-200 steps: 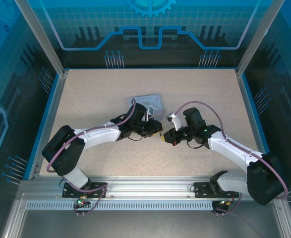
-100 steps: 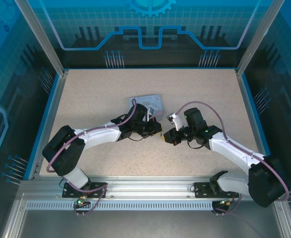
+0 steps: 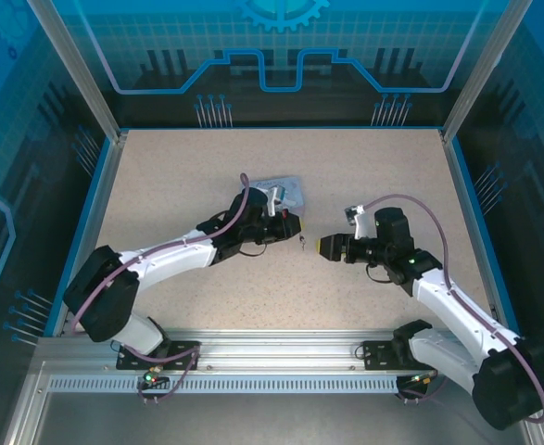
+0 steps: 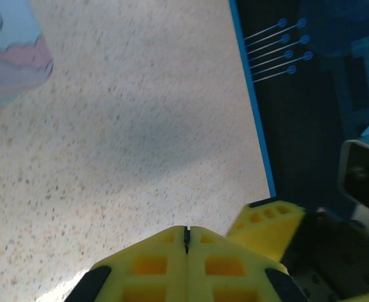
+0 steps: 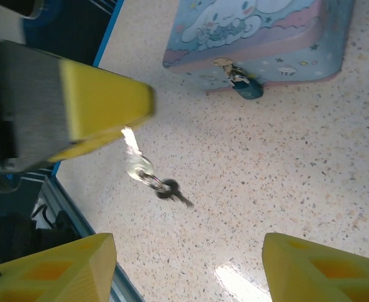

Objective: Unlock a padlock with a key

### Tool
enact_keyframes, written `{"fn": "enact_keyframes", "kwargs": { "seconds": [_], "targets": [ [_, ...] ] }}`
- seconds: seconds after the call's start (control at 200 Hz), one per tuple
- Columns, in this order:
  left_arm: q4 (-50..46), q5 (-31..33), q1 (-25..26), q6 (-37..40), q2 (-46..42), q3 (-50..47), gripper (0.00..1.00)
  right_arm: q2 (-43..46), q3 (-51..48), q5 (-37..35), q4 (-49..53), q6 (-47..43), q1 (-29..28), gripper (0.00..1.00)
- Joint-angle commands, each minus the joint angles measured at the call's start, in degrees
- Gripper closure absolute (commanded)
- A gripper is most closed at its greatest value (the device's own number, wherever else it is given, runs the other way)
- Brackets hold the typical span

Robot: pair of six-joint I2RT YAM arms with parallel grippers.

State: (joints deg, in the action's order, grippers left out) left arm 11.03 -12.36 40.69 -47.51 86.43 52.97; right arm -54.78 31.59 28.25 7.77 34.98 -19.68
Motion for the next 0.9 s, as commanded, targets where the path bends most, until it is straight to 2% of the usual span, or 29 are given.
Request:
{"fn": "enact_keyframes", "kwargs": {
  "seconds": [0.0, 0.1, 0.17, 0.235, 0.3, 0.52, 0.595, 0.75, 0.895],
  "targets": [
    [7.2, 4.4, 0.2, 3.6, -3.4, -2.1, 1.00, -1.0, -2.5, -0.7, -8.4, 13.4, 1.1, 0.35],
    [10.6, 6.6, 0.2, 3.8, -4.6, -3.3, 1.00, -2.1, -4.2, -1.2, -16.7, 21.0, 1.2, 0.31],
    [12.6, 7.8, 0.2, 3.8, -5.0, -4.0, 1.00, -2.8, -3.8, -1.6, -19.3, 23.0, 1.1, 0.25],
    [13.4, 8.6, -0.1, 3.5, -5.0, -4.2, 1.00, -3.1, -2.5, -2.7, -19.3, 23.7, 1.1, 0.15],
    [14.5, 8.9, -0.4, 3.0, -4.8, -4.4, 1.00, -2.4, -1.3, -5.4, -17.4, 23.2, 1.1, 0.01],
    [21.2, 10.1, -1.4, -1.3, -3.9, -6.9, 1.00, -1.9, -1.0, -11.3, -19.5, 26.1, 1.1, 0.00],
    [22.4, 10.6, -1.6, -2.4, -3.8, -7.4, 1.00, -3.9, -0.9, -9.9, -22.9, 27.0, 1.1, 0.00],
    [20.9, 11.6, -1.8, -3.8, -4.2, -7.1, 1.00, -10.5, -0.6, -3.7, -38.0, 30.1, 1.1, 0.00],
    [21.5, 13.3, -1.9, -7.5, -4.4, -8.3, 1.00, -15.0, 0.1, -2.5, -47.4, 33.3, 0.4, 0.01]
  ]
}}
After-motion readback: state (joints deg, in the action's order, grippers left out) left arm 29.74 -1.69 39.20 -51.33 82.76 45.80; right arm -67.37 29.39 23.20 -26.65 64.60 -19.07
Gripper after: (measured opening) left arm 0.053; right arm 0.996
